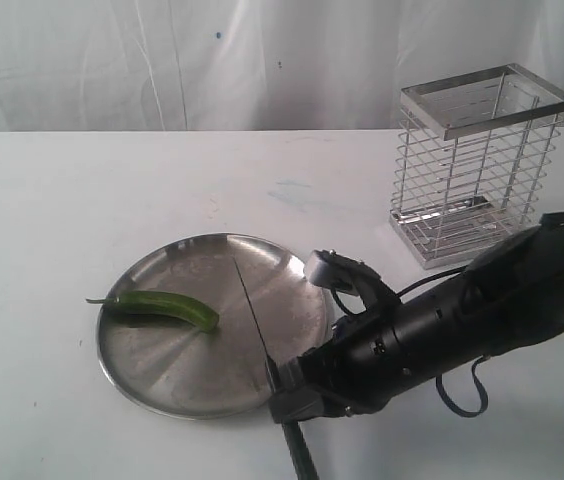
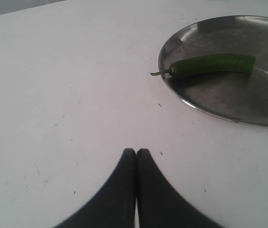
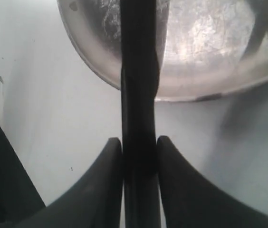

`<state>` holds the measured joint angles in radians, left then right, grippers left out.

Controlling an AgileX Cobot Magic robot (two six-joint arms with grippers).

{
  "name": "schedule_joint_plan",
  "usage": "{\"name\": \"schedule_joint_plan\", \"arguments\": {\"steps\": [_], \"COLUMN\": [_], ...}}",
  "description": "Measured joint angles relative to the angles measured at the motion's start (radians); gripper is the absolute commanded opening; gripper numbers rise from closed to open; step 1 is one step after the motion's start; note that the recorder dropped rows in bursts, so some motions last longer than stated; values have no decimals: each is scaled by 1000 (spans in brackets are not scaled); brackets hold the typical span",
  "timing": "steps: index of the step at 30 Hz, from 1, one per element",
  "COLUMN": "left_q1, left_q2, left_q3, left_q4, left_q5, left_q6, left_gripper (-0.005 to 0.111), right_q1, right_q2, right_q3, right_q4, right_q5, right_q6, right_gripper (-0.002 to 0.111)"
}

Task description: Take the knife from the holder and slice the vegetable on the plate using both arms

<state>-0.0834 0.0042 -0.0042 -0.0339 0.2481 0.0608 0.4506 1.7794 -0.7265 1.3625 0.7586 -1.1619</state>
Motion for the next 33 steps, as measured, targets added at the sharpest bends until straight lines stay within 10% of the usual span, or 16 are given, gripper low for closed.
{"name": "schedule_joint_plan", "arguments": {"steps": [33], "left_q1": [0], "left_q2": [0], "left_q3": [0], "left_q4": [0], "left_q5": [0], "left_q6": [0], "left_gripper": [0], "right_q1": [0], "right_q2": [-76], "right_q3": [0], "right_q4": [-334], "right_q5": [-76], "right_q6": [179], "right_gripper": [11]}}
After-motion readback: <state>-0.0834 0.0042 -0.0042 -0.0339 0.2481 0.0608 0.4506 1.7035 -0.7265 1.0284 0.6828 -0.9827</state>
